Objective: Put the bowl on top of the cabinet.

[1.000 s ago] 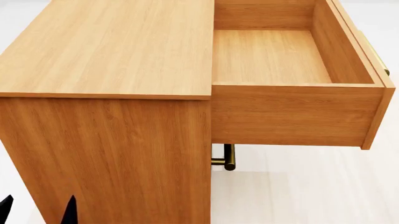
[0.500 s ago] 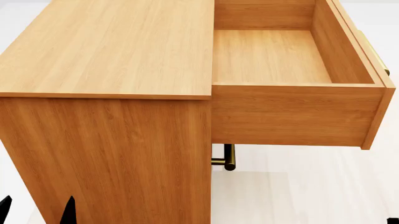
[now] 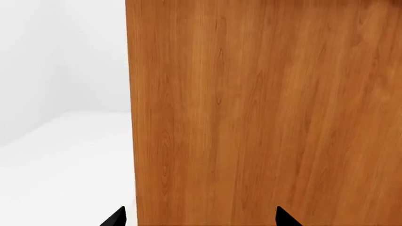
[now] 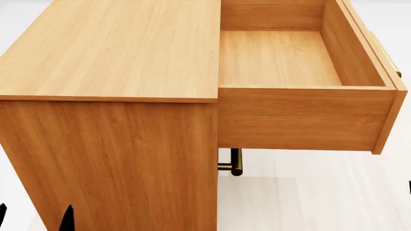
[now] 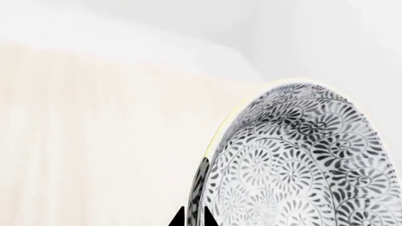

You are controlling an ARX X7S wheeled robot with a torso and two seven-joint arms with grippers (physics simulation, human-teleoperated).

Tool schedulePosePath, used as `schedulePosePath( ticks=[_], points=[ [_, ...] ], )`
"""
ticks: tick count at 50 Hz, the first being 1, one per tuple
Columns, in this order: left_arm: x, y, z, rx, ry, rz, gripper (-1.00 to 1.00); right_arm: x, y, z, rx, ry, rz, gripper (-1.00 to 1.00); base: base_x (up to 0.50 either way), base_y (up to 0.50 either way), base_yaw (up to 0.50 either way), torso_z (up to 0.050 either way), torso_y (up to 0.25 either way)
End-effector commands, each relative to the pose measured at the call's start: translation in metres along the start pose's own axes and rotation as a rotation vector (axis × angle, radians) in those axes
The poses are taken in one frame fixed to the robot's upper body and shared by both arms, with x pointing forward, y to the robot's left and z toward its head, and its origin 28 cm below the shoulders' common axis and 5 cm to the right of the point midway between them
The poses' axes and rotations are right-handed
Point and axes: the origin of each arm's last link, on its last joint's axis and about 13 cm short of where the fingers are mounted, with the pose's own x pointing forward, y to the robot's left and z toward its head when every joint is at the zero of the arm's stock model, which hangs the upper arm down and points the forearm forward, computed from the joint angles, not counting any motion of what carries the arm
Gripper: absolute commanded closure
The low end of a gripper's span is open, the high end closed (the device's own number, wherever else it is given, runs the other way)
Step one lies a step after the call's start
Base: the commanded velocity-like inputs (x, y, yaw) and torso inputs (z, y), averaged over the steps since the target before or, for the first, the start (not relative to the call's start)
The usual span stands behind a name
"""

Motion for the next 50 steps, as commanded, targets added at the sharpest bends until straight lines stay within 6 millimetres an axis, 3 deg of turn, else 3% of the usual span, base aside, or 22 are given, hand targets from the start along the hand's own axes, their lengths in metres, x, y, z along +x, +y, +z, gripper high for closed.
schedulePosePath(
  ticks=[1, 11, 34, 50],
  points=[
    [-0.003, 0.001, 0.001, -0.001, -0.003, 0.007, -1.0, -0.009, -0.005, 0.022, 0.02, -0.076, -0.064, 1.0, 0.0, 0.0, 0.0, 0.0, 0.0],
    [-0.004, 0.003, 0.003, -0.002, -0.007, 0.008, -1.0, -0.019, -0.015, 0.038, 0.023, -0.1, -0.081, 1.0, 0.0, 0.0, 0.0, 0.0, 0.0],
    [-0.008, 0.003, 0.01, -0.002, -0.026, 0.005, -1.0, -0.07, -0.057, 0.094, 0.05, -0.225, -0.153, 1.0, 0.0, 0.0, 0.0, 0.0, 0.0],
    [-0.009, 0.005, 0.008, -0.005, -0.024, 0.009, -1.0, -0.095, -0.074, 0.118, 0.03, -0.296, -0.186, 1.0, 0.0, 0.0, 0.0, 0.0, 0.001]
  ],
)
